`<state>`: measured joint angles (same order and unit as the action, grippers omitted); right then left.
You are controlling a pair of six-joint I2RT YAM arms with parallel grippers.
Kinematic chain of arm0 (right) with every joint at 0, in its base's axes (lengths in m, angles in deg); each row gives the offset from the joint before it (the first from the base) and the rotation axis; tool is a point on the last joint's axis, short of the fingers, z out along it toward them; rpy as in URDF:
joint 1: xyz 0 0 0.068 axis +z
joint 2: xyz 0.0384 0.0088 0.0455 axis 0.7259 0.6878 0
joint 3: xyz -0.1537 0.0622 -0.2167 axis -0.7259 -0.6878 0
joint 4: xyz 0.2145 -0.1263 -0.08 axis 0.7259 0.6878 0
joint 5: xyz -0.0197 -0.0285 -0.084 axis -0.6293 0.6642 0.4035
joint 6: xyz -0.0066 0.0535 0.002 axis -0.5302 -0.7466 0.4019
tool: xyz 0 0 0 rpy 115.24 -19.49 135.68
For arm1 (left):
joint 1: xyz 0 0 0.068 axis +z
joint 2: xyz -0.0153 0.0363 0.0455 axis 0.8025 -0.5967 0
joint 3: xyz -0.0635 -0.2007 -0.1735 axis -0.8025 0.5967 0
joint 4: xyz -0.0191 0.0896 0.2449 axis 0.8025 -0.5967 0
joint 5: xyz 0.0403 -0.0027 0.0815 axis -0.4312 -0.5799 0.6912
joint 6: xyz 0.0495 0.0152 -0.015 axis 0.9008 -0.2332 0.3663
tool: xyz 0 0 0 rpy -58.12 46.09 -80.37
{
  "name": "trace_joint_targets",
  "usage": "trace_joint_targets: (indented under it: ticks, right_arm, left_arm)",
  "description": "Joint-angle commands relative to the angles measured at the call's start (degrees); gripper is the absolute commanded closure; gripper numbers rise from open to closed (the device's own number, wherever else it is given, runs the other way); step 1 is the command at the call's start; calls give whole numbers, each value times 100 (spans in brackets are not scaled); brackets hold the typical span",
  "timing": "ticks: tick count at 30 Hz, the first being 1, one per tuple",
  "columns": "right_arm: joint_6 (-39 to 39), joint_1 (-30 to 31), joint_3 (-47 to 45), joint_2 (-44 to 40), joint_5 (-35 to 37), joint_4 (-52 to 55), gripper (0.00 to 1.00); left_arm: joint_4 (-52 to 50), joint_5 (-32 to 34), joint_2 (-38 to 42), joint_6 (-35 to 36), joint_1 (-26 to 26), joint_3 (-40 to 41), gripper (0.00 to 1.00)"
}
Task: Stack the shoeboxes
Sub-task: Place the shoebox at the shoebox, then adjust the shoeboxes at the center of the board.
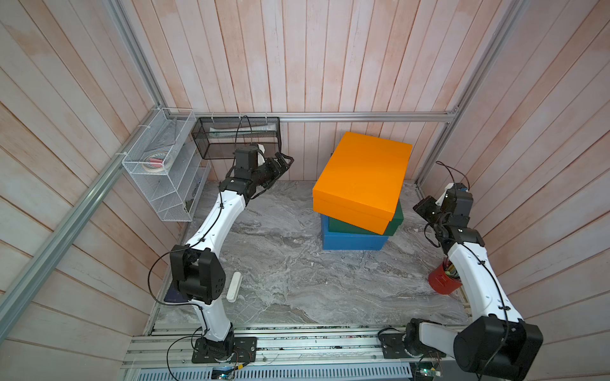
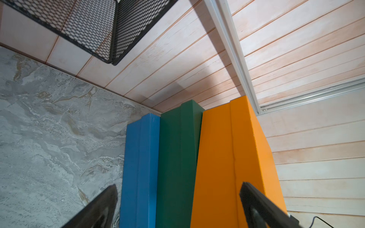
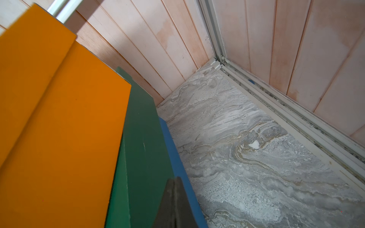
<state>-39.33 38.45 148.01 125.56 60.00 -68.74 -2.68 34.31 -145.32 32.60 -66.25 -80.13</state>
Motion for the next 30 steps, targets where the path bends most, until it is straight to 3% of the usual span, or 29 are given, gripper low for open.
trace_joint_targets:
  ticks: [1,13,21,30]
  right_arm:
    - [-70,-41,-129,359,-115,-252,100]
    - [-87,-157,156,1674,64,-572,100]
    - [-118,-69,507,2540,-265,-934,100]
    - [-78,198,702,3247,-410,-1182,100]
  left_arm:
    - [321,-135,-217,17,27,133,0]
    - [595,-210,-750,-99,48,363,0]
    - [1002,-323,-1375,-404,39,328,0]
    - [1303,-495,-2036,-594,-282,0,0]
